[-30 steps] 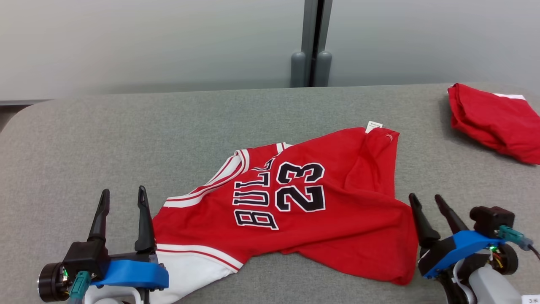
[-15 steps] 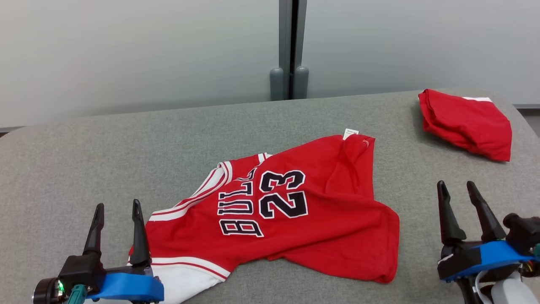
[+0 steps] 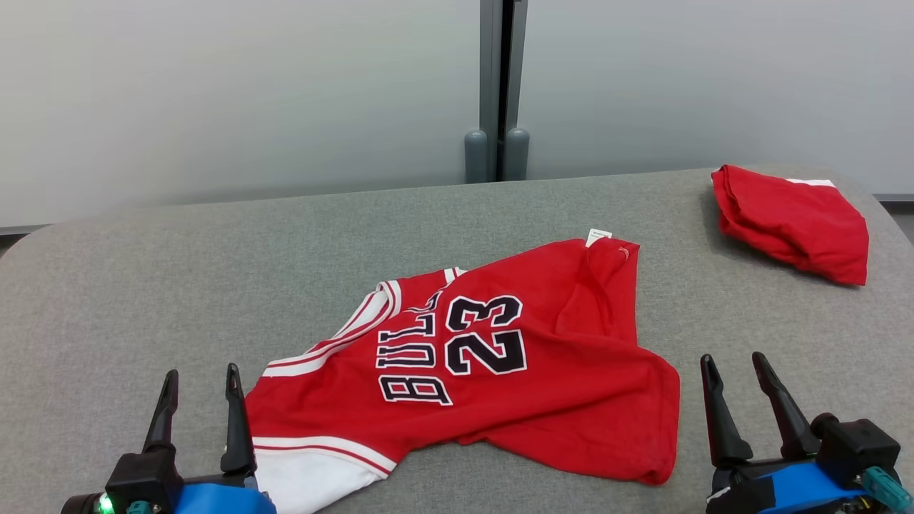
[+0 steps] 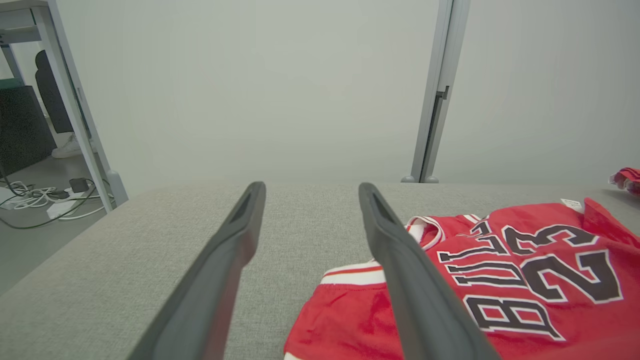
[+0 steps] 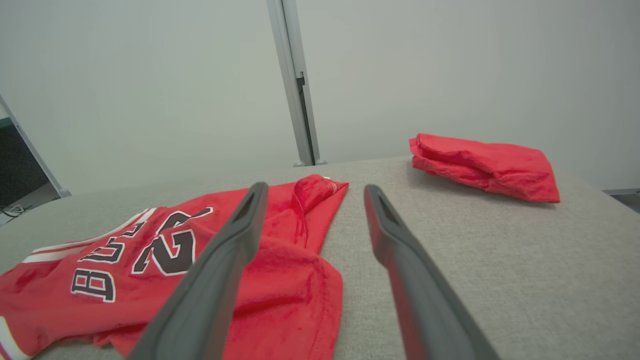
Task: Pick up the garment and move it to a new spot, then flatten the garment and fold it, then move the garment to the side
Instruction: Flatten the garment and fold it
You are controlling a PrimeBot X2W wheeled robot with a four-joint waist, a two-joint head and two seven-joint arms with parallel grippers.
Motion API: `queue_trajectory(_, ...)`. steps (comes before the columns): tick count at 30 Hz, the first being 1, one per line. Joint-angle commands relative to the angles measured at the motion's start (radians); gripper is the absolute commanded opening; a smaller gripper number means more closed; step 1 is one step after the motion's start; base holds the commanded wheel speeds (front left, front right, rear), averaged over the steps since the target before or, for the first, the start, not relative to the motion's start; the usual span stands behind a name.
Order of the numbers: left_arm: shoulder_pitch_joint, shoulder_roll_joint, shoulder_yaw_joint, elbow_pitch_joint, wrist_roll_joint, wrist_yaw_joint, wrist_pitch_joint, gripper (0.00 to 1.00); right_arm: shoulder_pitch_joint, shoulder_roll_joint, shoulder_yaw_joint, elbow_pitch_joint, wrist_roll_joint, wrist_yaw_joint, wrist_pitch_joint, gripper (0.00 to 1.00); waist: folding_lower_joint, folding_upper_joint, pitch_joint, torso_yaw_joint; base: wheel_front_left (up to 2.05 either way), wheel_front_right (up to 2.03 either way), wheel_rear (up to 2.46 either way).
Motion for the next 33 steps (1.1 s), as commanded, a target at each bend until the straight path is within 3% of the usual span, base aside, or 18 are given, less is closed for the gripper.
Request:
queue_trajectory(1,0.004,0.004,0.001,0.003,0.007,0.001,-0.005,1.00,0.020,0.007,-0.001,-0.015,-0.009,0.000,0.007,1.00,0.0001,0.0000,0.001,0.003,0.00,0.00,0.00)
queue_trajectory(15,0.000,0.005,-0.006,0.025,0.002,0.002,-0.005,1.00,0.043,0.027,-0.012,-0.034,-0.037,0.000,0.058,1.00,0.0001,0.0000,0.000,0.011,0.00,0.00,0.00)
queue_trajectory(25,0.027,-0.002,-0.062,0.138,-0.033,-0.004,-0.005,1.00,0.050,0.028,-0.016,0.116,-0.014,0.000,0.036,1.00,0.0001,0.0000,0.029,0.021,0.00,0.00,0.00)
queue_trajectory(33,0.055,-0.002,-0.083,0.227,-0.049,-0.018,-0.005,1.00,0.040,0.029,0.036,0.229,0.022,0.000,0.010,1.00,0.0001,0.0000,0.043,0.025,0.00,0.00,0.00)
